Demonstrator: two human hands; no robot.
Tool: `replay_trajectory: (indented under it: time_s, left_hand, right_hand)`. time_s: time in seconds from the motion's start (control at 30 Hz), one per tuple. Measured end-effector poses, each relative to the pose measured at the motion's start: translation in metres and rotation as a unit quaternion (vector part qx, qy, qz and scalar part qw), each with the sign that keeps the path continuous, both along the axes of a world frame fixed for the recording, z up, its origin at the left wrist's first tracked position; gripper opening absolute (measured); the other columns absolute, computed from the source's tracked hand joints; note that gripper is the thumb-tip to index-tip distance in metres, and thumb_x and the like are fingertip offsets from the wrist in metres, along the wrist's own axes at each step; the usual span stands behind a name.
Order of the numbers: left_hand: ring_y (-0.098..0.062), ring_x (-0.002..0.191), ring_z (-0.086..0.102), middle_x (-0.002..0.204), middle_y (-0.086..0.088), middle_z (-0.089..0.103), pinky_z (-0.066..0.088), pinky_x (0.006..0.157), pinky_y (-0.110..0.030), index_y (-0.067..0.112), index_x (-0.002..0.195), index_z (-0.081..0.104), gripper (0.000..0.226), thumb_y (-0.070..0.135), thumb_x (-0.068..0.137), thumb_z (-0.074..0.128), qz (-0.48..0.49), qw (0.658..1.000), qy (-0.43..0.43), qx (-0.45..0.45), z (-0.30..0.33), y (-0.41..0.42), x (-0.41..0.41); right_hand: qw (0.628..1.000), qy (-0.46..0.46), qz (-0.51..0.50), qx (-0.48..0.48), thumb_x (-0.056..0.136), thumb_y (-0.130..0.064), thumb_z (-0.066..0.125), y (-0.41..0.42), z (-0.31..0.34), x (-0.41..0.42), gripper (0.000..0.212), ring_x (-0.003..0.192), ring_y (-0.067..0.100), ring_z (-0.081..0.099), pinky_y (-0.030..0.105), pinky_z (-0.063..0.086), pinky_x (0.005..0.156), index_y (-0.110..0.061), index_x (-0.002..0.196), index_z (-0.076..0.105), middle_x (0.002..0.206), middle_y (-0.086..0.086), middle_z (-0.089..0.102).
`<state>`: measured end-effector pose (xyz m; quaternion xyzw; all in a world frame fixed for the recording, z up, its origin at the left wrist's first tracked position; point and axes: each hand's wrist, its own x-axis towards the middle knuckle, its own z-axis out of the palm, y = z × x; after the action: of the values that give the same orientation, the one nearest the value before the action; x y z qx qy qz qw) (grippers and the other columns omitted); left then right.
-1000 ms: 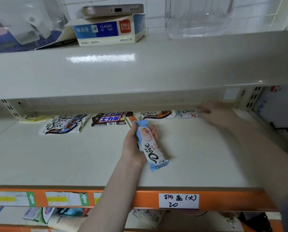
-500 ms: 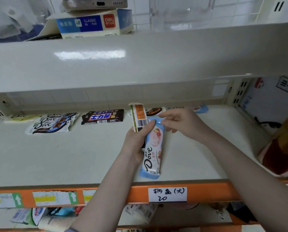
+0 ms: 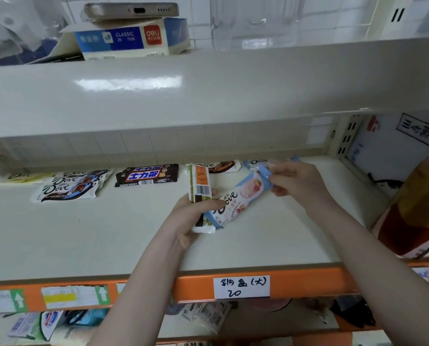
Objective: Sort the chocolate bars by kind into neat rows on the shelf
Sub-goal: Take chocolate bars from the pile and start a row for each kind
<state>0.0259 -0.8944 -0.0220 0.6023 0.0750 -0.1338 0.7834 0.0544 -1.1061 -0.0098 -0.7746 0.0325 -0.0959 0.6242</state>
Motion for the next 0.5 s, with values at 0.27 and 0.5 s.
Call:
replay_trajectory:
  time_s: [0.27, 0.5]
  left_hand:
    - [-0.011, 0.057, 0.067, 0.081, -0.011, 0.066, 0.049, 0.046, -0.018, 0.009, 0.095, 0.063, 0.022, -0.005, 0.077, 0.064, -0.050, 0.996, -0.033, 0.069, 0.016, 0.001, 0.002]
    - [-0.019, 0.063, 0.068, 0.082, -0.012, 0.069, 0.056, 0.051, -0.025, 0.008, 0.092, 0.062, 0.018, 0.004, 0.077, 0.070, -0.058, 0.997, -0.018, 0.045, 0.012, -0.010, 0.005]
  right_hand:
    - [0.866, -0.171, 0.214, -0.419, 0.075, -0.036, 0.071, -0.002, 0.003, -0.024, 0.055, 0.118, 0.005, 0.044, 0.015, 0.027, 0.093, -0.025, 0.125, 0.054, 0.127, -0.007, 0.056]
    - [0.826, -0.191, 0.206, -0.489, 0.077, -0.035, 0.069, -0.003, 0.001, -0.025, 0.051, 0.103, 0.012, 0.054, 0.024, 0.040, 0.081, -0.028, 0.125, 0.055, 0.113, -0.007, 0.061]
